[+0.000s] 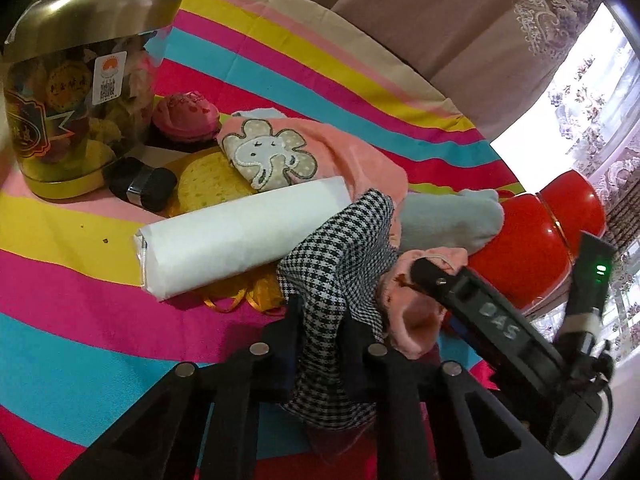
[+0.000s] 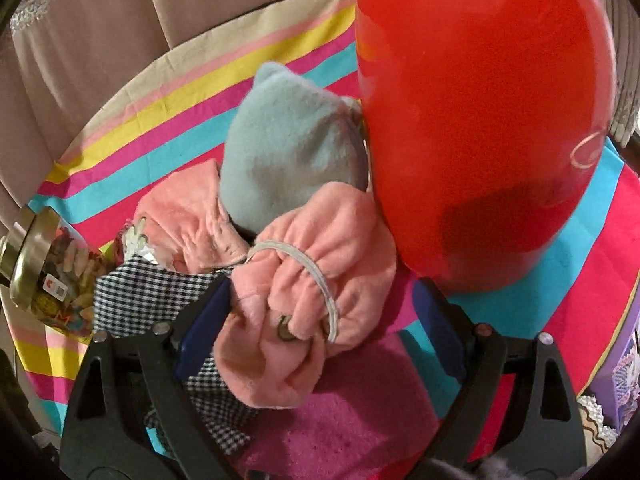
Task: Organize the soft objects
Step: 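Grasp the houndstooth cloth with the left tool while the right tool grasps the pink cloth, then carry both cloths over the white box and open both tools to drop them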
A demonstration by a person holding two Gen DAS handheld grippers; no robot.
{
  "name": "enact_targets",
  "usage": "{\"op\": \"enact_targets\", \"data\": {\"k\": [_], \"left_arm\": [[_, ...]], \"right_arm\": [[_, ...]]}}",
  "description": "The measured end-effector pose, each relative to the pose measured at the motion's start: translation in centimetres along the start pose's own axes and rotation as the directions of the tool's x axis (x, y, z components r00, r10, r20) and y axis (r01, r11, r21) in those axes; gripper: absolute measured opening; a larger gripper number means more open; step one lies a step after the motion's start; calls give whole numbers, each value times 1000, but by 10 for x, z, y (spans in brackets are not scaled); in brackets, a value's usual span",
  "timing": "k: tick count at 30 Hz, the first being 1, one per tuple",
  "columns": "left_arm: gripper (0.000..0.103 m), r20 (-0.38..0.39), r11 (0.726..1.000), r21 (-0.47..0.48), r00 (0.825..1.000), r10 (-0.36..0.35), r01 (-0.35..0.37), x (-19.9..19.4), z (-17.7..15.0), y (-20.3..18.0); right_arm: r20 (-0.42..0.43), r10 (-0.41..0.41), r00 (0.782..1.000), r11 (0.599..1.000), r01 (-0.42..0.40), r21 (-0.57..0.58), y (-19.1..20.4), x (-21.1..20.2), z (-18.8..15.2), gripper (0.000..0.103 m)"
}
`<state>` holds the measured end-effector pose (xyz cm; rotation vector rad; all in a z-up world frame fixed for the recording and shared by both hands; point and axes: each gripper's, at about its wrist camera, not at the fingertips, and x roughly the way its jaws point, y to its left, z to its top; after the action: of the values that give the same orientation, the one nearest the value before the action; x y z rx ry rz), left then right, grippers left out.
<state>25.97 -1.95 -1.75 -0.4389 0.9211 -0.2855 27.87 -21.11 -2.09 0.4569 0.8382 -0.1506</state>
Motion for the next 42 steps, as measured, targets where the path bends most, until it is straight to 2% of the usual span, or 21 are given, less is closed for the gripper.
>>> {"op": "enact_targets", "data": {"k": [1,3,6,8,14,19,30,36,42], "left_arm": [[14,3,1000,-2,1000,-6,6,-1,0,0],[14,12,1000,-8,1000,-15,15,-5,-2,0],[13,23,1000,-9,999,-24,24,-10,-5,0],[13,40,999,-11,999,-34,34,-16,-7,1],[13,86,998,-21,995,-50,52,-33,-11,3],[13,116,998,-28,992,-51,55,-44,-14,0],[13,171,998,-28,984,-52,58,-71,-20,-11],[13,208,998,-9,977,-53,56,-88,-22,-26],[13,223,997,27,972,-78,74,-102,-26,-49]], "right_arm": [[-15,10,1000,1000,-10,-1,0,3,0,75],[-33,31,999,999,-32,-12,2,6,-1,54],[-29,52,998,998,-53,-42,6,2,-1,40],[-32,75,997,996,-77,-44,6,-1,-1,36],[-34,127,991,991,-128,-34,-2,-13,-1,34],[-8,141,990,987,-142,-74,-9,-37,-6,34],[50,117,992,978,-107,-177,-4,-72,-6,34],[86,124,989,976,-106,-190,-25,-99,-5,34],[110,113,988,980,-92,-174,-62,-122,-1,34]]}}
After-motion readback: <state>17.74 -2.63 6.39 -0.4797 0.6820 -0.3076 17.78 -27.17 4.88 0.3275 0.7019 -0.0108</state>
